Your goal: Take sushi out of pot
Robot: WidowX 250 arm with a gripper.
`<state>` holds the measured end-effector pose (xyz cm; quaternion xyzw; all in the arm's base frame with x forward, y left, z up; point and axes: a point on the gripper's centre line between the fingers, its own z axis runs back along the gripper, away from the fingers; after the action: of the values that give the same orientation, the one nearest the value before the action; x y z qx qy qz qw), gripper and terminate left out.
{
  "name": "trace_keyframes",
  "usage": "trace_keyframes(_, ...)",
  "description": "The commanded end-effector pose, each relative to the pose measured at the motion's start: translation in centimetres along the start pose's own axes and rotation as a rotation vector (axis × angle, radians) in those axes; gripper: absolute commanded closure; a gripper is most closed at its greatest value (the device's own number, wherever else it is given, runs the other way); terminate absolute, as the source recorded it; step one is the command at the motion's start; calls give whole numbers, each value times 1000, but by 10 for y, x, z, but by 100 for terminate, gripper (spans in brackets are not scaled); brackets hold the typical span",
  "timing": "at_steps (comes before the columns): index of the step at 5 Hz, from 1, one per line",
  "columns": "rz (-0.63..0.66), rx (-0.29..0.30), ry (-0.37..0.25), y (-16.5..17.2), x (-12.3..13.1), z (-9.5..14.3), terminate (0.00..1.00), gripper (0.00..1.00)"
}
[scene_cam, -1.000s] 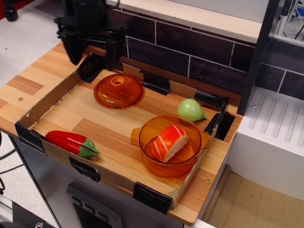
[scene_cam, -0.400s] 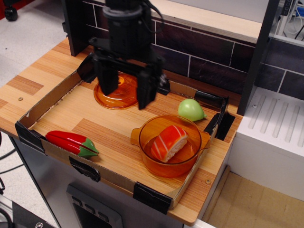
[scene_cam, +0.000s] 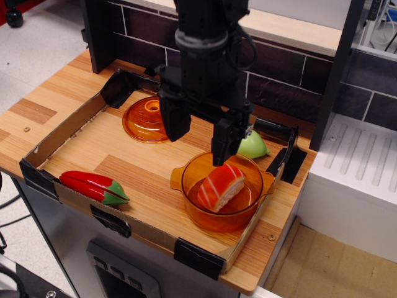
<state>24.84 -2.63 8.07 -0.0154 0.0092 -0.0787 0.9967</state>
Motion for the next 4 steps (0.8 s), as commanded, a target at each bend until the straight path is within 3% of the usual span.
trace_keyframes(1, 8, 10, -36, 0, 9, -12, 0, 0)
trace_keyframes(4, 34, 4, -53, -7, 10, -25, 0, 0)
